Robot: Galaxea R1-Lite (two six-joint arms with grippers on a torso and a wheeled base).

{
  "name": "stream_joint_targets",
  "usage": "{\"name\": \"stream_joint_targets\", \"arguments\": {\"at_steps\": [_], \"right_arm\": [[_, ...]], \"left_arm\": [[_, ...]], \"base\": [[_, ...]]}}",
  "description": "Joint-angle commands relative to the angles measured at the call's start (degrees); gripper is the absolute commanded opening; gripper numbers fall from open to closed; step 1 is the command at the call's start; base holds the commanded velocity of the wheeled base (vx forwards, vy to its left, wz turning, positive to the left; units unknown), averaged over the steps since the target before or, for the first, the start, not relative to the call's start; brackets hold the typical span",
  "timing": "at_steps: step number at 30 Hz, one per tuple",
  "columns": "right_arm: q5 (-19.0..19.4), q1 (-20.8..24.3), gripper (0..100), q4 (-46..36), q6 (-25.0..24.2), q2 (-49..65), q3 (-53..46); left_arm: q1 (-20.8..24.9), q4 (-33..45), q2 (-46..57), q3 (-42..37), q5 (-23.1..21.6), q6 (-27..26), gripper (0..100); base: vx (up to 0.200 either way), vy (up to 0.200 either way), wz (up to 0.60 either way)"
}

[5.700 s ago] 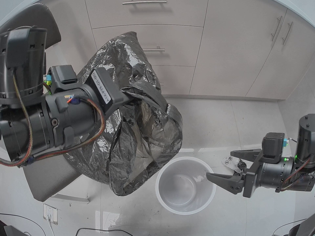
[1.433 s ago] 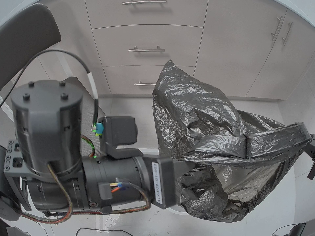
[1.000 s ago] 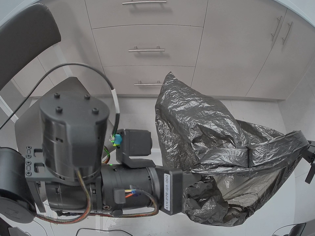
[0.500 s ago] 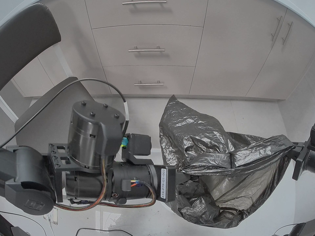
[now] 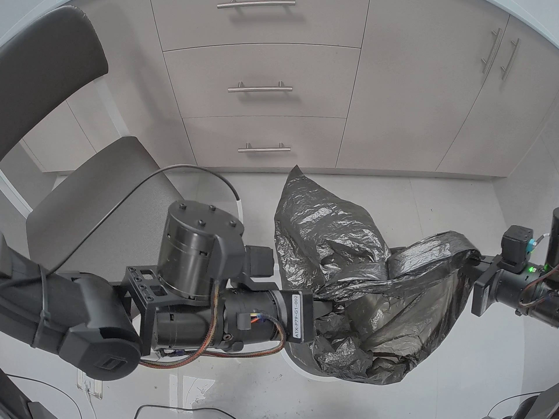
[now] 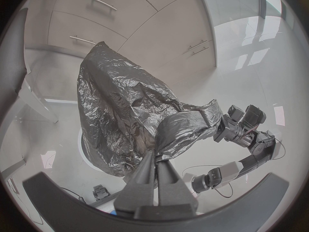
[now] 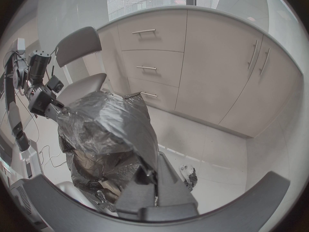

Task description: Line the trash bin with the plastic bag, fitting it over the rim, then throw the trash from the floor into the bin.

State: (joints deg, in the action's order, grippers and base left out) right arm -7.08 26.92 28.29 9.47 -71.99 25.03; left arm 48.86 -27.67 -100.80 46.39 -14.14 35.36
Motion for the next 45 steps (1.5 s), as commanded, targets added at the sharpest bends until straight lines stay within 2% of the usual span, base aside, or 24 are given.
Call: {"name": "stream_joint_targets", "arguments": {"at_steps": [1, 10, 15, 20, 24, 30, 34, 40, 42, 45], "right_arm": [[0.05, 0.07, 0, 6.42, 0.02, -9.58, -5.60], [0.14, 0.68, 0, 14.86, -0.16, -15.03, -12.55], [2.42, 0.59, 0, 19.69, -0.51, -18.10, -15.80], [5.41, 0.59, 0, 26.11, -6.92, -25.05, -17.29], [8.14, 0.33, 0, 33.40, -8.94, -31.11, -19.05], [8.14, 1.03, 0, 46.94, -8.94, -40.25, -23.80], [7.70, 1.47, 0, 54.15, -10.61, -46.93, -24.85], [8.23, 2.44, 0, 57.75, -11.76, -50.89, -24.85], [8.23, 3.41, 0, 61.71, -12.11, -53.52, -24.85], [8.23, 4.20, 0, 61.71, -12.72, -55.37, -24.85]], "left_arm": [[-0.87, -1.51, -4.31, -1.65, -0.10, 0.14, 0], [-0.87, -2.91, -6.69, -4.11, -0.19, 0.23, 0], [-0.87, -4.14, -8.62, -5.43, 0.34, 0.14, 0], [-0.61, -5.46, -11.26, -6.75, 3.68, -0.65, 0], [-0.26, -5.55, -11.17, -7.80, 3.77, -0.74, 0], [-0.34, -5.46, -12.40, -9.65, 4.12, -5.66, 0], [-0.34, -5.29, -13.81, -9.73, 5.70, -6.10, 0], [-0.70, -5.64, -14.16, -11.05, 5.44, -6.62, 0], [-1.05, -5.64, -14.24, -11.58, 4.39, -7.59, 0], [-1.40, -5.64, -14.16, -12.11, 3.07, -8.73, 0]], "base": [[0.000, 0.000, 0.00], [0.000, 0.000, 0.00], [0.000, 0.000, 0.00], [0.000, 0.000, 0.00], [0.000, 0.000, 0.00], [0.000, 0.000, 0.00], [0.000, 0.000, 0.00], [0.000, 0.000, 0.00], [0.000, 0.000, 0.00], [0.000, 0.000, 0.00]]}}
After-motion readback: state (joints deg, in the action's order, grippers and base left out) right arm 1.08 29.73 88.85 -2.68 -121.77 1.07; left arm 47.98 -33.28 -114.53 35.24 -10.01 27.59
